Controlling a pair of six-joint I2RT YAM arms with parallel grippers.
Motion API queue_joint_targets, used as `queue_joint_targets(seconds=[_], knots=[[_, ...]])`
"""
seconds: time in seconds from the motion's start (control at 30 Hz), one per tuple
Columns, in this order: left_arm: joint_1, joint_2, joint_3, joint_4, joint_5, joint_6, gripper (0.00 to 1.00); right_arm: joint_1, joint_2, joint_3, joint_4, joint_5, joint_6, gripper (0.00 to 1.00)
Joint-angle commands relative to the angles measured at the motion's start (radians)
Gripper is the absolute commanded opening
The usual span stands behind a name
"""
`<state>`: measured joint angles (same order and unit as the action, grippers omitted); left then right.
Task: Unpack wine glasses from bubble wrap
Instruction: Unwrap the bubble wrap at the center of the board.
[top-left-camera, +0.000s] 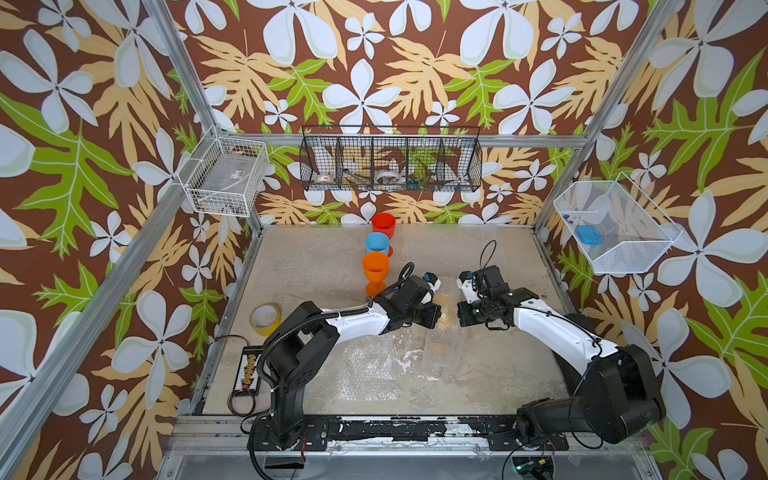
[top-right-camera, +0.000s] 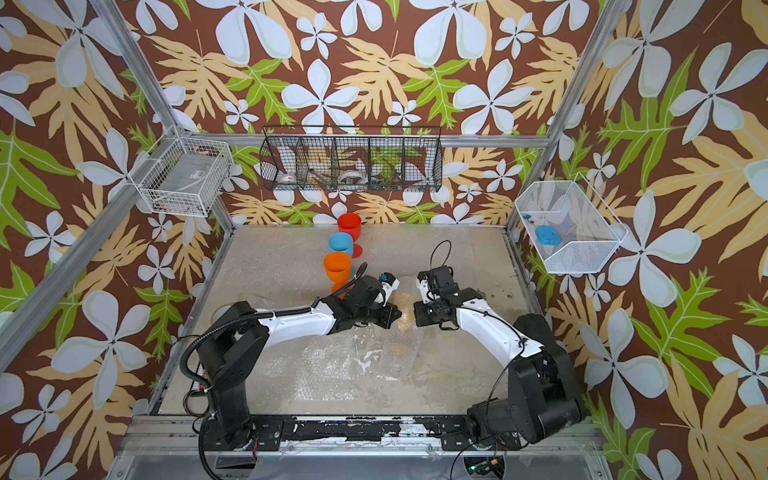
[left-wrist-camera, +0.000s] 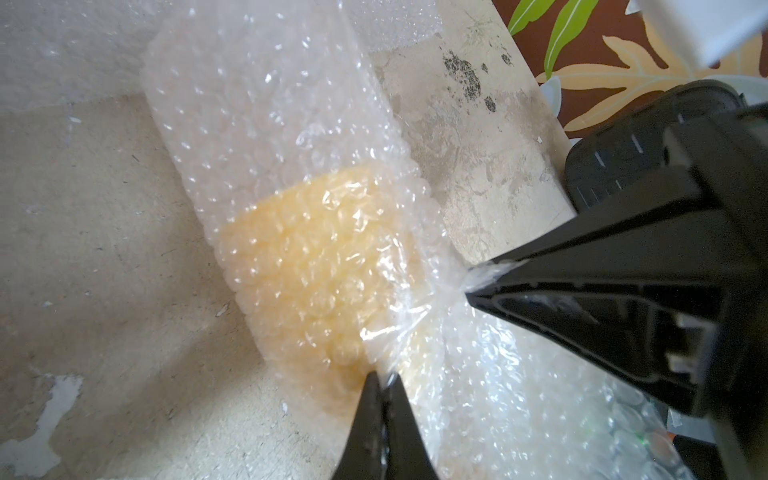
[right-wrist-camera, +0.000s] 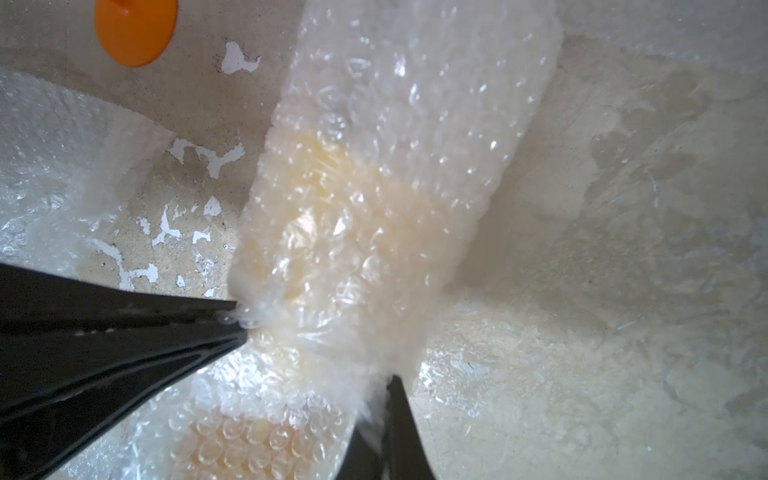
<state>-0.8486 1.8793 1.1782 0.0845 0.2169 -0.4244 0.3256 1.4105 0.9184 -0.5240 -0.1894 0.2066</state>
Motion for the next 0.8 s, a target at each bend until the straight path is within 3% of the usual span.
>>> queue_joint_targets(seconds=[0.0, 0.47, 0.77], knots=[[0.003, -0.011, -0.004, -0.030, -0.017, -0.001, 0.00, 0.000, 0.004, 0.012, 0.001, 0.034, 0.006, 0.04], [0.007, -0.043, -0.041, -0.005, -0.008, -0.008, 0.00, -0.008, -0.016, 0.007, -0.010, 0.070, 0.009, 0.04], [0.007, -0.066, -0.094, 0.068, 0.042, -0.041, 0.00, -0.128, -0.129, -0.060, -0.001, 0.041, 0.062, 0.04]])
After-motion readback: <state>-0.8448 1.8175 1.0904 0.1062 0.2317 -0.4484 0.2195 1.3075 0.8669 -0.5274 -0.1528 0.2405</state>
